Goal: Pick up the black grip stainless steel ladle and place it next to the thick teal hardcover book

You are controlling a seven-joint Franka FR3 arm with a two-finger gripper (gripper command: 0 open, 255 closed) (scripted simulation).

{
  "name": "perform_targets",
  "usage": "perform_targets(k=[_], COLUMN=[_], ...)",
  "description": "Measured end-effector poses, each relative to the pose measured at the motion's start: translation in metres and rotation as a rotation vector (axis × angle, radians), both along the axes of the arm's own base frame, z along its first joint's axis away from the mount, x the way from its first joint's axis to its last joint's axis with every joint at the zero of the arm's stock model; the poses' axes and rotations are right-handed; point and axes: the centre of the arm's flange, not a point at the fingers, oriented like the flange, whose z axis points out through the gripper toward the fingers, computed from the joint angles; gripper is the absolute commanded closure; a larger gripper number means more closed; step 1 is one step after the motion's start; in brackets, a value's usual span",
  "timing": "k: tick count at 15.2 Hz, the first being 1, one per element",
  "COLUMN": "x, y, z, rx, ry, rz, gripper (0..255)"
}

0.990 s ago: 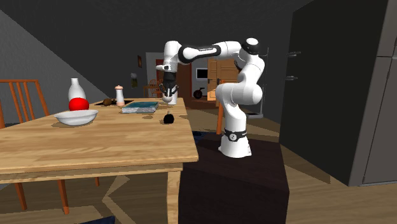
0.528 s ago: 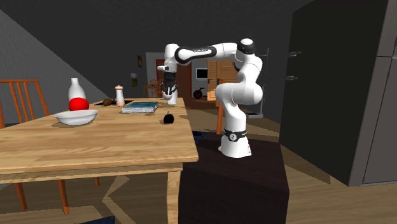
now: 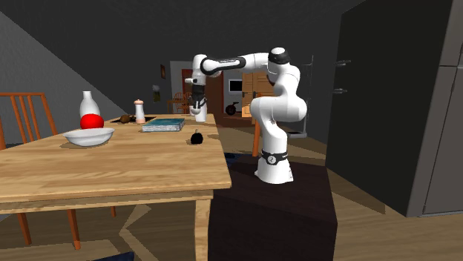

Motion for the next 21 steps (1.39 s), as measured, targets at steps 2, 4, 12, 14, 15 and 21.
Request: perform_targets(k=[2,4,12,14,15,21], x=[-0.026,-0.049,-0.097,-0.098,-0.099,-0.098], y=[-0.014,-0.026,-0.057,-0.060,-0.059,-0.057], z=[-0.002,-0.001,-0.017,-0.028,-0.032,-0.066], rx=[0.000,0.000,0.000,0.000,0.001,0.001], ry=[0.000,0.001,0.001,0.001,0.001,0.001], rz=[0.000,0.000,0.001,0.001,0.001,0.001], gripper=[255,255,255,255,255,255])
